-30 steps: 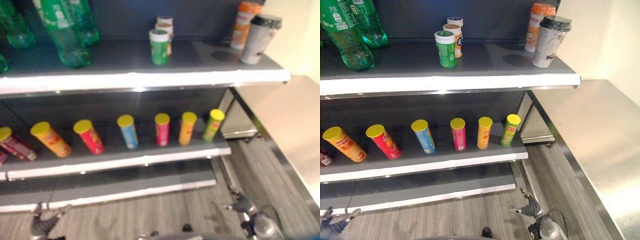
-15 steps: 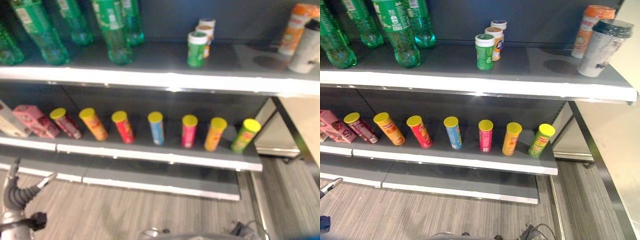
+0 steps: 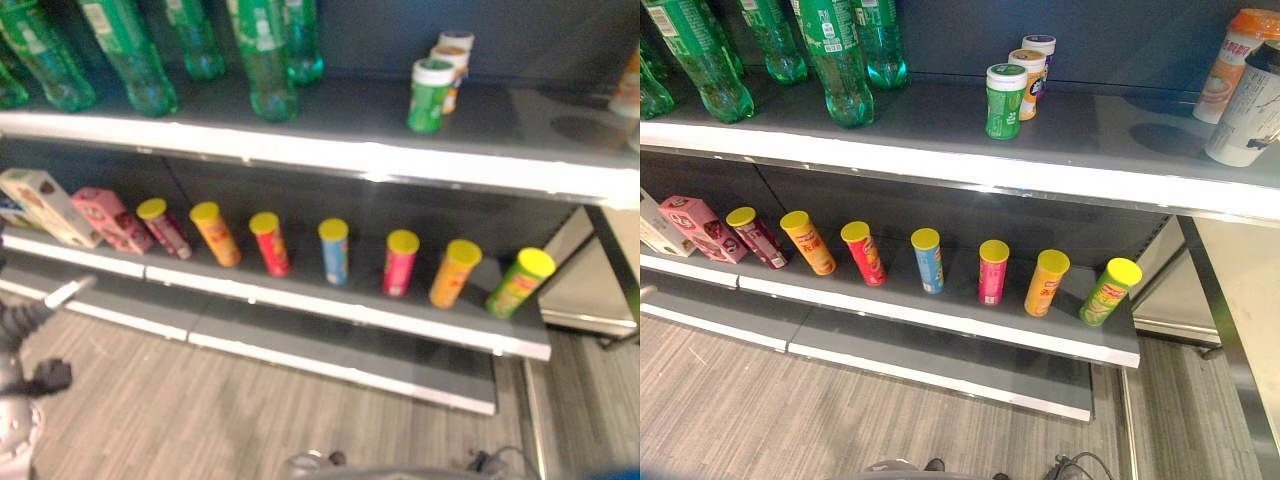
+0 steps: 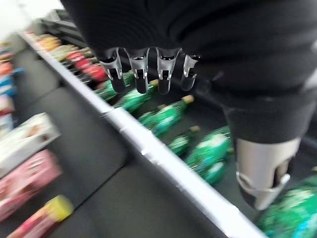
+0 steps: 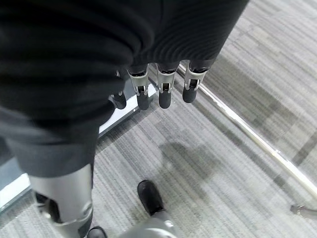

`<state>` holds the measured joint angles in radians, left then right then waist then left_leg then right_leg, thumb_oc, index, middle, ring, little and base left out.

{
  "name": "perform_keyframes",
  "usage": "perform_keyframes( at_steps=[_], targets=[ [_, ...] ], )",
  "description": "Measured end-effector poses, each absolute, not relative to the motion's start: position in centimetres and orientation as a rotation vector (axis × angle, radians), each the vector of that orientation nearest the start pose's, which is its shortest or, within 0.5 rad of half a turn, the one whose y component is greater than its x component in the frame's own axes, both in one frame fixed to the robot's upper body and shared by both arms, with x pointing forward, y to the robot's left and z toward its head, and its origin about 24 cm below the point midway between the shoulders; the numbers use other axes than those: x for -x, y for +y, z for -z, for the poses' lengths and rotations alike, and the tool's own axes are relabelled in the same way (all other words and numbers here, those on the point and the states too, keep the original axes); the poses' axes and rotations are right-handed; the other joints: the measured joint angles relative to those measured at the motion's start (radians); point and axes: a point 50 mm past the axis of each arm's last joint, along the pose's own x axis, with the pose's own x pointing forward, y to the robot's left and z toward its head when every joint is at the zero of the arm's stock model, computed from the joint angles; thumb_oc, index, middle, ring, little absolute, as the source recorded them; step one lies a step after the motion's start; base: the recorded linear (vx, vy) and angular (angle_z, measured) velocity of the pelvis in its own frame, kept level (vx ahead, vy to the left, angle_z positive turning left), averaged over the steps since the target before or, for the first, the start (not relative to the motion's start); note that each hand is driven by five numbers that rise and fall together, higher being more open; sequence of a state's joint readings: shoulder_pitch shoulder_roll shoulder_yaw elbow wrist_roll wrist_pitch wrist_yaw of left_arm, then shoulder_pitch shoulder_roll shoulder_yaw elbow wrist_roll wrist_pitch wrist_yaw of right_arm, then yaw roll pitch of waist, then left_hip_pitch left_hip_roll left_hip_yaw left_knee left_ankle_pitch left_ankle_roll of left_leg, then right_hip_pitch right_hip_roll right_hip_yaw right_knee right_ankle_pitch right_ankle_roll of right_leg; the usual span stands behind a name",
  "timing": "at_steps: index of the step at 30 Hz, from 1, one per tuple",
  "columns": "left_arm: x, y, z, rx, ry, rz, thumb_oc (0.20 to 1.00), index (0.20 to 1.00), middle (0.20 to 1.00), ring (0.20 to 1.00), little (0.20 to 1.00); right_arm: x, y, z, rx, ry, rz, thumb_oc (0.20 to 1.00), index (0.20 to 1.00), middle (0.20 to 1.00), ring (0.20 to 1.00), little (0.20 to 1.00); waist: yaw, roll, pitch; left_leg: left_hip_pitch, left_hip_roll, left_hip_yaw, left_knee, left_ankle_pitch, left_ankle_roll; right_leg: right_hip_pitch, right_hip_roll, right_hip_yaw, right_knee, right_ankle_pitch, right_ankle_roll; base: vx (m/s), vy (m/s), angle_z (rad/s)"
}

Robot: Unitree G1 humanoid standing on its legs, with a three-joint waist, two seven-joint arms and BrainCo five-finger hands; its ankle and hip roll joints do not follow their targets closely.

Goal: Put the goods on the table back onto the shelves and tidy them up.

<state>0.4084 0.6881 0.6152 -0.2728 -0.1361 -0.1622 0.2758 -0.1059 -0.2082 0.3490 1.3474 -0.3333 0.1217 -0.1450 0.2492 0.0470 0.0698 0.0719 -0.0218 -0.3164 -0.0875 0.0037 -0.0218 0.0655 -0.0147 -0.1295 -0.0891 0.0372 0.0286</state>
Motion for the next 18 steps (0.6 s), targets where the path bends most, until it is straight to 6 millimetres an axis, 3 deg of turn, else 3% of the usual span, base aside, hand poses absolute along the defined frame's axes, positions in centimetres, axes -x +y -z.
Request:
perform_keyframes(
  at_steps=[2,9,13,15,18],
  targets=[
    [-15.8,35.3,-19.3,-0.729,-0.427,-0.631,1.0,1.0,1.0,1.0,1.0,-10.0,-22.5,16.3,0.844,1.283,-0.209,1.0,1.0,1.0,1.0,1.0,-0.004,0.011,0.0,0.0,0.0,-0.002,0.0,0.005,-0.005,0.001,0.0,-0.003,0.0,0.0,0.0,0.01,0.0,0.02],
    [-17.9,34.5,-21.3,-0.706,-0.55,-0.621,1.0,1.0,1.0,1.0,1.0,-9.9,-23.1,16.2,0.823,1.288,-0.16,1.0,1.0,1.0,1.0,1.0,-0.064,0.02,-0.007,0.019,0.002,0.004,0.0,0.008,-0.004,0.016,0.002,0.003,0.0,0.0,0.0,0.01,0.0,-0.02],
    [-19.6,35.3,-21.2,-0.692,-0.538,-0.639,1.0,1.0,1.0,1.0,1.0,-9.8,-23.3,16.2,0.791,1.286,-0.128,1.0,1.0,1.0,1.0,1.0,-0.131,0.012,-0.01,0.021,0.006,0.025,-0.005,0.003,-0.01,0.011,0.006,0.021,-0.002,0.005,-0.005,0.01,0.016,-0.15],
    [-21.5,36.8,-20.4,-0.65,-0.462,-0.684,1.0,1.0,1.0,1.0,1.0,-10.7,-23.3,15.9,0.757,1.248,-0.1,1.0,1.0,1.0,1.0,1.0,-0.143,0.017,-0.013,0.023,0.007,0.033,0.0,0.004,-0.008,0.009,0.007,0.032,-0.005,0.008,-0.005,0.0,0.026,-0.14],
    [-22.0,37.0,-19.2,-0.648,-0.387,-0.657,1.0,1.0,1.0,1.0,1.0,-11.3,-23.0,15.7,0.731,1.213,-0.093,1.0,1.0,1.0,1.0,1.0,-0.166,0.016,-0.013,0.029,0.007,0.053,0.0,0.008,-0.004,0.009,0.008,0.05,-0.005,0.017,-0.012,0.0,0.014,-0.2]
  ],
)
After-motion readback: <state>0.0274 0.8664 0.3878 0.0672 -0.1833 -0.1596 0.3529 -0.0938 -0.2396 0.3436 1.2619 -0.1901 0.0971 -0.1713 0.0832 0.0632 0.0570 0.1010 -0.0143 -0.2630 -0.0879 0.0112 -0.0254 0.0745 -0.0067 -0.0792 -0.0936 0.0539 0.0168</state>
